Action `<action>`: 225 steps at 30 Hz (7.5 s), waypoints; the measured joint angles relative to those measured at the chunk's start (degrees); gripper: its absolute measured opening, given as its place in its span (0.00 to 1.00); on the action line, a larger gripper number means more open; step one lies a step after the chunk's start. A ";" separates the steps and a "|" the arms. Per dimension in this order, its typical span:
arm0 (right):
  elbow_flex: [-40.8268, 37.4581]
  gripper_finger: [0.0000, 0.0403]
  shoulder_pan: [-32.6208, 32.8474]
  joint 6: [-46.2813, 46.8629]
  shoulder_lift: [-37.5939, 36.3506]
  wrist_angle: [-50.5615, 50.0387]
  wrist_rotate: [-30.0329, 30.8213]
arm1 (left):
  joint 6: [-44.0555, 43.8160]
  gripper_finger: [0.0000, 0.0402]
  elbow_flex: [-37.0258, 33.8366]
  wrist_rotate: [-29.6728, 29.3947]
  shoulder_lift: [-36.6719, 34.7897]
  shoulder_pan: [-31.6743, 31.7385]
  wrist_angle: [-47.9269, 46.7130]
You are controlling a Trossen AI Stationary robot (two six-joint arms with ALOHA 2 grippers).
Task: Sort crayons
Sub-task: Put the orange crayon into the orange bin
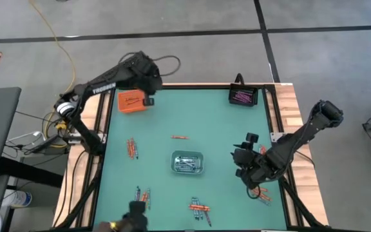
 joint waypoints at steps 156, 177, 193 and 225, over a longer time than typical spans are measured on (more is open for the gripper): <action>16.24 0.31 13.26 5.23 39.58 46.48 -12.07 | -30.35 0.38 -11.44 0.20 10.94 -72.56 35.67; 16.24 0.31 12.25 6.60 39.58 46.62 -14.17 | -30.51 0.38 -11.45 0.07 10.99 -72.32 38.96; 16.20 0.31 11.68 7.95 40.64 48.14 -16.17 | -30.48 0.38 -11.45 0.09 10.95 -72.28 39.64; 22.27 0.25 11.83 -1.81 39.54 28.23 -19.40 | -30.12 0.38 -11.45 0.10 10.93 -72.28 39.77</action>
